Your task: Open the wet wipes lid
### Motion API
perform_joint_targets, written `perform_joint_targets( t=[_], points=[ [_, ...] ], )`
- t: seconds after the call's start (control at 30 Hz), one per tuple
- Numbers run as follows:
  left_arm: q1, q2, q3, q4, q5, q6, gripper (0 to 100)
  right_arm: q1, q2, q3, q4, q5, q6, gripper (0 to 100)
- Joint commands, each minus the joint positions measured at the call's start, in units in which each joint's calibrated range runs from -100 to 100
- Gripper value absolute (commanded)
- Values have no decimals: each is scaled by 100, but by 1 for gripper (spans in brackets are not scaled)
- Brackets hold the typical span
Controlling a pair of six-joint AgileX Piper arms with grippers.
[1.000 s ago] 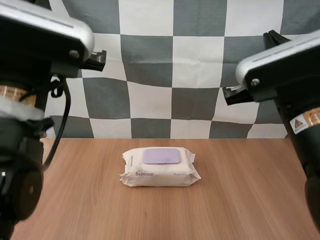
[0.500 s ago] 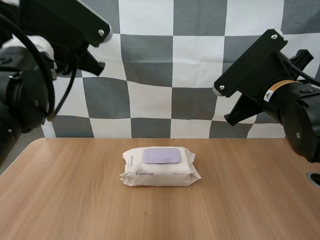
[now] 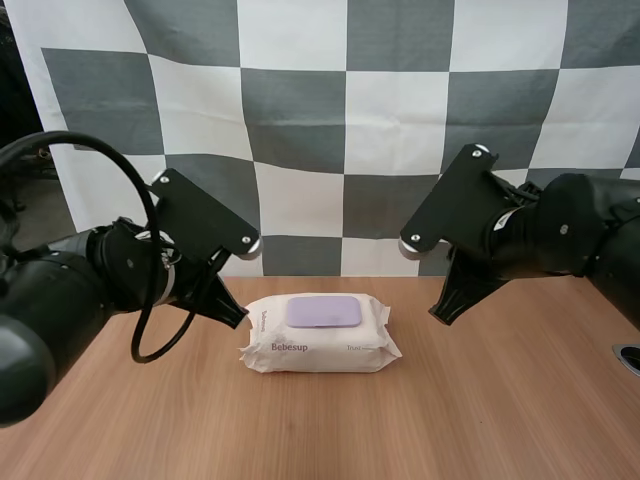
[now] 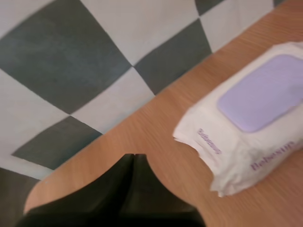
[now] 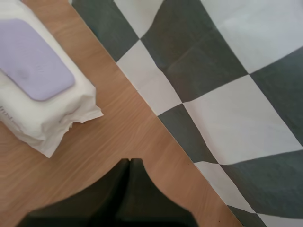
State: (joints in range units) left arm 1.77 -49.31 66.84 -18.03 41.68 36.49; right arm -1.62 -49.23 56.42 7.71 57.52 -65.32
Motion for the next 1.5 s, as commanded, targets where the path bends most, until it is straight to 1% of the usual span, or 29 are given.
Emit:
perform_joint_targets(
  t=[0.0,0.1,0.13,0.17,0.23,0.3,0.37,0.43,0.47,0.53,0.57,0.6,0.63,0.67,0.77,0.83,0.9,0.97,1.0,1.03,1.07,1.1,1.13,1.17,1.2,1.23,1.33,1.4,1.47],
  points=[
    [3,369,0,-525,2188,674,0,0,12,-4,201,0,-259,0],
    [35,912,0,-790,2168,1149,0,0,24,10,201,-12,-257,0],
    [81,1113,0,-884,2168,1291,0,0,24,42,201,-13,-257,0],
    [137,1291,0,-924,2168,1373,0,0,24,59,201,-13,-257,0],
    [351,1551,0,-947,2168,1613,0,0,49,103,165,-77,-257,0],
    [682,1741,-13,-1103,2053,1999,0,0,92,145,56,-286,-290,0],
    [1066,1840,-25,-1526,2294,2398,0,0,165,196,-35,-461,-290,0],
    [1533,1890,-30,-2128,3168,3098,0,0,264,225,-136,-535,-290,0],
    [1713,1891,-30,-2424,3662,3448,0,0,325,225,-188,-577,-290,0],
    [2108,1891,-42,-3172,5077,4037,0,0,419,225,-198,-690,-290,0],
    [2260,1891,-42,-3440,5687,4155,0,0,469,225,-175,-749,-290,0],
    [2369,1891,-42,-3719,5832,4299,0,0,495,225,-52,-815,-290,0],
    [2436,1891,-42,-3822,5832,4437,0,0,495,225,80,-815,-343,0],
    [2455,1891,-42,-3863,5832,4543,0,16,495,225,243,-776,-414,0],
    [2455,1891,-14,-3917,5832,4639,0,199,495,225,945,-172,-916,0],
    [2455,1949,-2,-3977,5832,4638,5,363,495,225,1194,150,-1059,0],
    [2455,2052,-2,-4039,5832,4638,18,564,495,225,1228,279,-1074,0],
    [2455,2207,-2,-3992,5832,4718,36,725,495,225,1228,395,-1074,0],
    [2455,2285,-2,-3978,5832,4718,42,788,495,225,1228,395,-1074,0],
    [2455,2393,-2,-3965,5832,4718,55,840,495,225,1218,416,-1074,0],
    [2455,2567,-2,-3965,5832,4718,63,874,495,225,1218,416,-1074,0],
    [2455,2650,-2,-3976,5832,4718,66,890,495,225,1218,416,-1074,0],
    [2455,2788,-2,-3988,5832,4718,68,941,495,225,1218,416,-1074,0],
    [2455,2934,-2,-3999,5832,4718,68,955,495,225,1218,416,-1074,2],
    [2455,3084,-2,-3999,5832,4781,68,975,495,225,1218,416,-1074,9],
    [2447,3262,-2,-3999,5832,4890,68,983,495,225,1245,416,-1074,21],
    [2440,3602,-2,-4092,5832,5046,68,983,495,225,1383,416,-1074,36],
    [2440,3796,-2,-4141,5832,5095,68,983,495,225,1515,491,-1074,40],
    [2440,3982,-2,-4162,5832,5249,68,983,495,225,1696,534,-1074,41]
  ],
)
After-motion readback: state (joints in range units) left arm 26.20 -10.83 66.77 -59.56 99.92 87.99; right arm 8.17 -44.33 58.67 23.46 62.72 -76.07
